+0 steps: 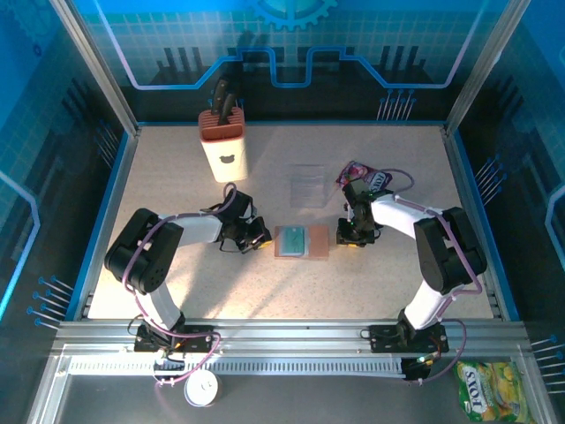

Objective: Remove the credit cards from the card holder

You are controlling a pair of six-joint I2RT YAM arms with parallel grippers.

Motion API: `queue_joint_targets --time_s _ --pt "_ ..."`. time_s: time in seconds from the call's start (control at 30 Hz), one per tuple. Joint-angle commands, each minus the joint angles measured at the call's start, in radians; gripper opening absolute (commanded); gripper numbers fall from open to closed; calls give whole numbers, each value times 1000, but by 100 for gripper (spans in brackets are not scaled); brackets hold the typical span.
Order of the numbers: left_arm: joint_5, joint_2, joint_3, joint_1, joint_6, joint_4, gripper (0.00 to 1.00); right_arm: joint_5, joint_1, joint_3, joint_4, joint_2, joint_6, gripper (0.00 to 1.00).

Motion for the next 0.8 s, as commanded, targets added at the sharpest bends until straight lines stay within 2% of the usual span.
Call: queue_joint_targets --time_s 0.0,0.27,0.57,0.77 --pt "-7 2 21 -4 17 -48 0 62 -2 23 -73 20 -14 30" --pt "14 -55 56 -9 22 -76 0 93 49 120 -169 -55 -9 32" --pt "22 -70 86 -34 21 -88 0 190 162 294 -295 -14 -14 34" --pt "21 -68 84 -39 18 -84 0 147 209 318 -271 19 4 36"
